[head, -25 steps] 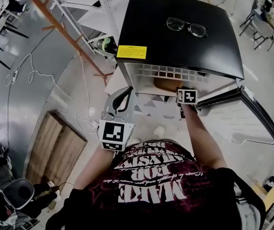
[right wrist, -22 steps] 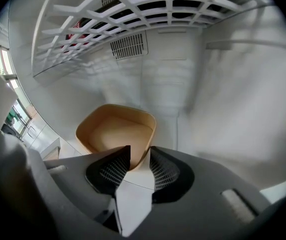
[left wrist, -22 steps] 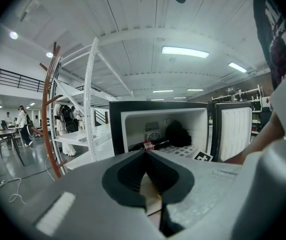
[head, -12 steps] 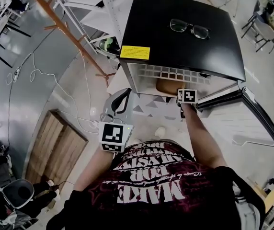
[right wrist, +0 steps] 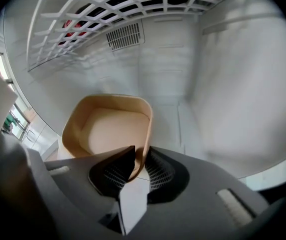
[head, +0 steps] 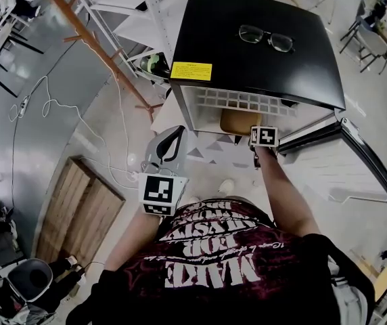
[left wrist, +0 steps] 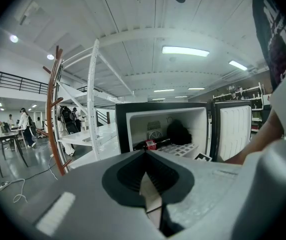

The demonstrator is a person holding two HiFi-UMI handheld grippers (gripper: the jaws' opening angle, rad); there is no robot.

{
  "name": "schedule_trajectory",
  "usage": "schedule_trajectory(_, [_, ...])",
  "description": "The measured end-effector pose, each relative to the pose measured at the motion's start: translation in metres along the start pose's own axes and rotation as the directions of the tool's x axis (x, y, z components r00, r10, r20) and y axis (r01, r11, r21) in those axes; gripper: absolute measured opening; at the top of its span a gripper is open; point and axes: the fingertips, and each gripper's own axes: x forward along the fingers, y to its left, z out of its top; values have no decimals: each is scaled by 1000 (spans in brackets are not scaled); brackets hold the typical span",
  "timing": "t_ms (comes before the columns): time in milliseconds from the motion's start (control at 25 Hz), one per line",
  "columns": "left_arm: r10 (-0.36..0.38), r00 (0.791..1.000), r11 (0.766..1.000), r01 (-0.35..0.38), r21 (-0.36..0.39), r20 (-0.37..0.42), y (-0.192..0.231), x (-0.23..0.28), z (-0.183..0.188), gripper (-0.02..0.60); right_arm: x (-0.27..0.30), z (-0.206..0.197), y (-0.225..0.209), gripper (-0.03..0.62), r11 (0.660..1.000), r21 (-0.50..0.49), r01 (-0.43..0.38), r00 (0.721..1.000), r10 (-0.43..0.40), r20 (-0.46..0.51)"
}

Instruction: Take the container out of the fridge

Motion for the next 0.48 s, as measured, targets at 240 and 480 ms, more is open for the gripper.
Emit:
schedule_trajectory(240, [-15, 1000, 1000, 15, -6, -3, -4, -4, -3, 0, -8, -20, -6, 50, 998, 70, 4, 1000, -2, -26])
schedule_trajectory(480, [-41, 999, 999, 41, 3, 3, -10, -8, -1, 0, -17, -34, -6, 40, 992, 124, -11, 999, 16, -35])
